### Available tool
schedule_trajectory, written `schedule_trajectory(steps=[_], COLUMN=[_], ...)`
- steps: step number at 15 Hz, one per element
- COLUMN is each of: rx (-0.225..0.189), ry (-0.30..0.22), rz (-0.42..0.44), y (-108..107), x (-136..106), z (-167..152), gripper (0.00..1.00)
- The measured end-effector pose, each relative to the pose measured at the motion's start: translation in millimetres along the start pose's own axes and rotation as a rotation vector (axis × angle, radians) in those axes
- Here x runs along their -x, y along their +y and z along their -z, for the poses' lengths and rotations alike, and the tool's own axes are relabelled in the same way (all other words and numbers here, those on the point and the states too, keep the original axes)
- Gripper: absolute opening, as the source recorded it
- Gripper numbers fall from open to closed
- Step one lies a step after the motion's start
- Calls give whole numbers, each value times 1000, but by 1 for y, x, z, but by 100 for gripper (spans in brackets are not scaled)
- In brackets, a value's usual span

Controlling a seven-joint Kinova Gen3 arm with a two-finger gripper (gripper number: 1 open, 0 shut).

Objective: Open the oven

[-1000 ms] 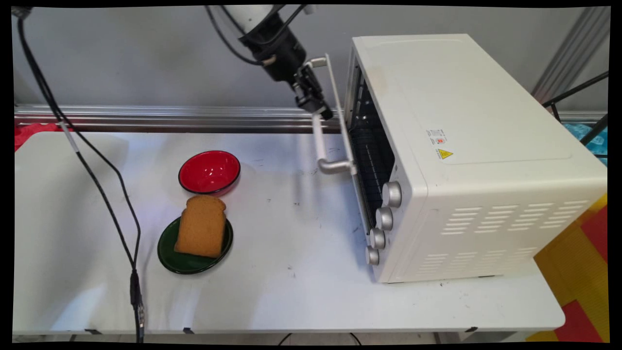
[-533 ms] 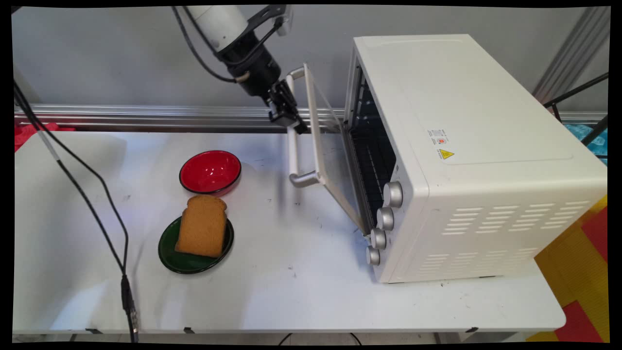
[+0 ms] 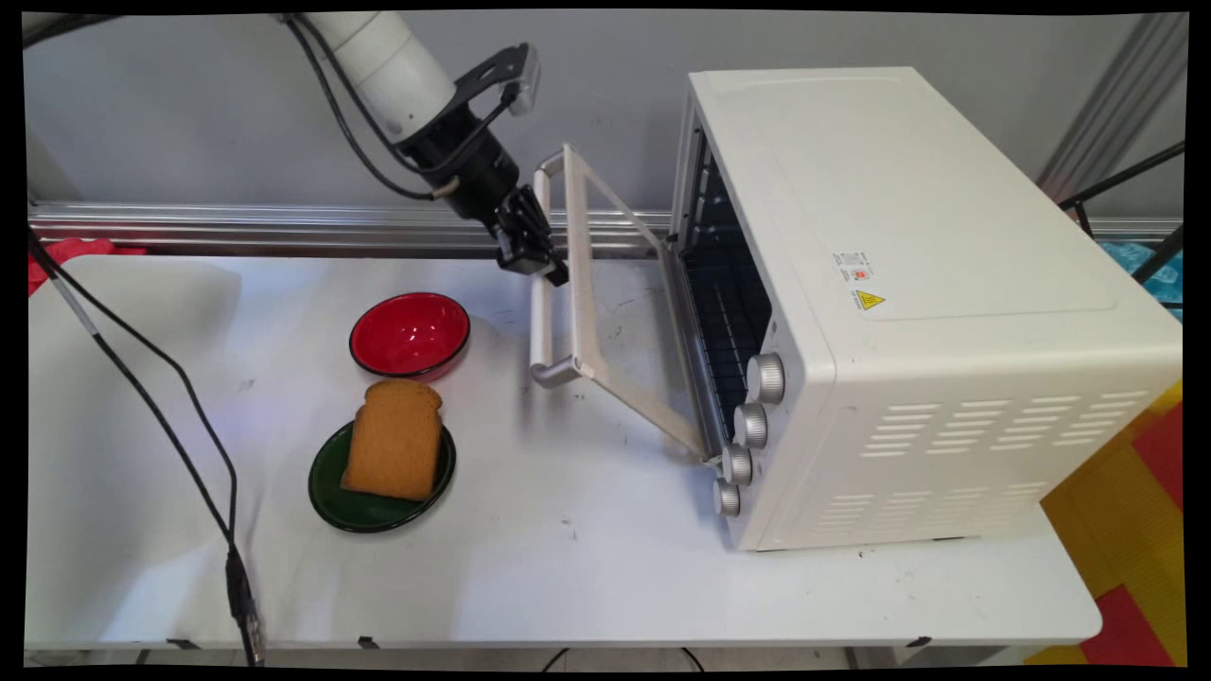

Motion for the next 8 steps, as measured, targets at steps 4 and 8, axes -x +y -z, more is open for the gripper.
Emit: schedule_trajectory(steps=[4,8], rx=[-6,-10], ry=[-1,-8], rz=[-2,-1], y=[-3,-4], x=[18,38], z=[-7,-11], gripper=[0,0])
